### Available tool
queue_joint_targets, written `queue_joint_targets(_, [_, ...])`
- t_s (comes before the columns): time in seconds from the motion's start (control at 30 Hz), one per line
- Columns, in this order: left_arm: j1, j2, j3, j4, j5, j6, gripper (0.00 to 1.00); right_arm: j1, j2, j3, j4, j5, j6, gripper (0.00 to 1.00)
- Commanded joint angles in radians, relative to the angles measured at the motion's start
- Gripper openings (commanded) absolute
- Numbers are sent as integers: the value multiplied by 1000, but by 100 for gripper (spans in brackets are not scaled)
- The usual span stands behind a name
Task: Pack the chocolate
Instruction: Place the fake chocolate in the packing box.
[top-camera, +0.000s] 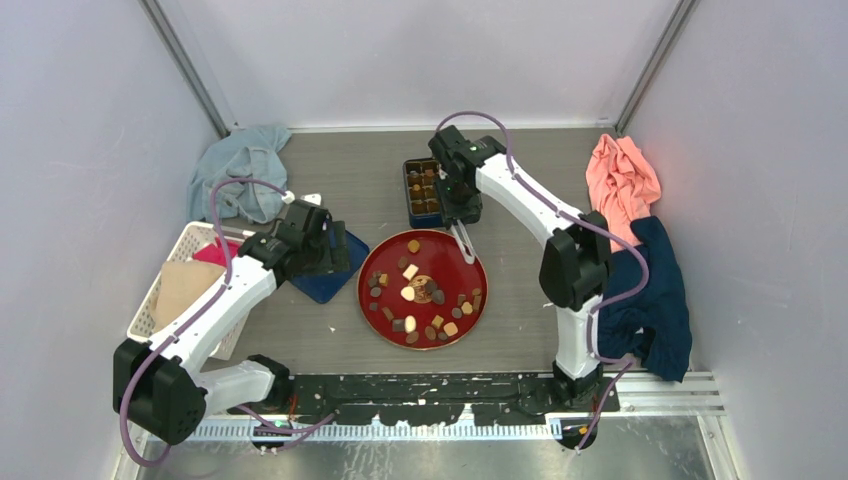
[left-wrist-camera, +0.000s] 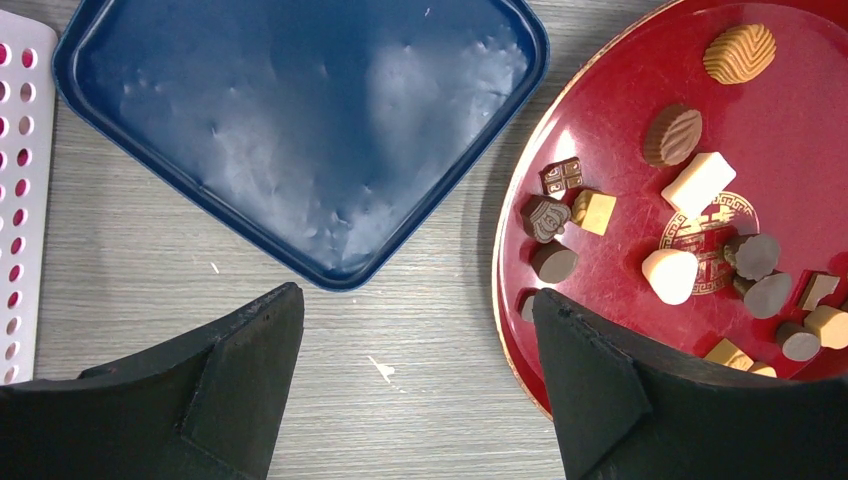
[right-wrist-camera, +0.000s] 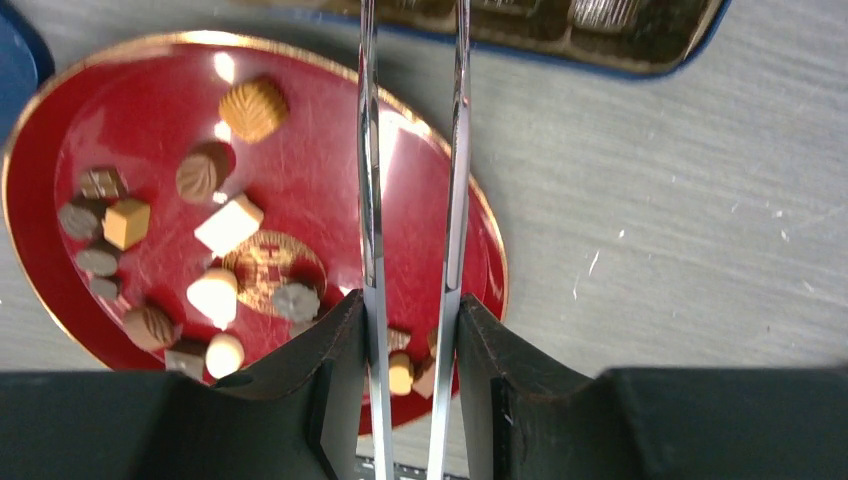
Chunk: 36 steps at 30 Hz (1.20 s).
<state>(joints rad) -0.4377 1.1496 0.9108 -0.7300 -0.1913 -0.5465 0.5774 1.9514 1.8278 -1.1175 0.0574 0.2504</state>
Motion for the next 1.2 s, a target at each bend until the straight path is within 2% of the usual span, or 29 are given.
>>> queue_joint_targets(0.0, [5, -30, 6, 18, -28, -2, 85, -36, 43, 130, 64, -41, -26, 21])
queue_joint_targets(0.67, [5, -28, 10, 0, -48, -6, 85, -73, 256, 286, 99, -115, -13, 22])
queue_joint_targets(1.03, [7, -5, 21, 2, -50, -3, 85, -85, 278, 293, 108, -124, -10, 22])
queue_joint_targets(1.17, [7, -2, 23, 4, -50, -4, 85, -86, 271, 286, 111, -130, -10, 26])
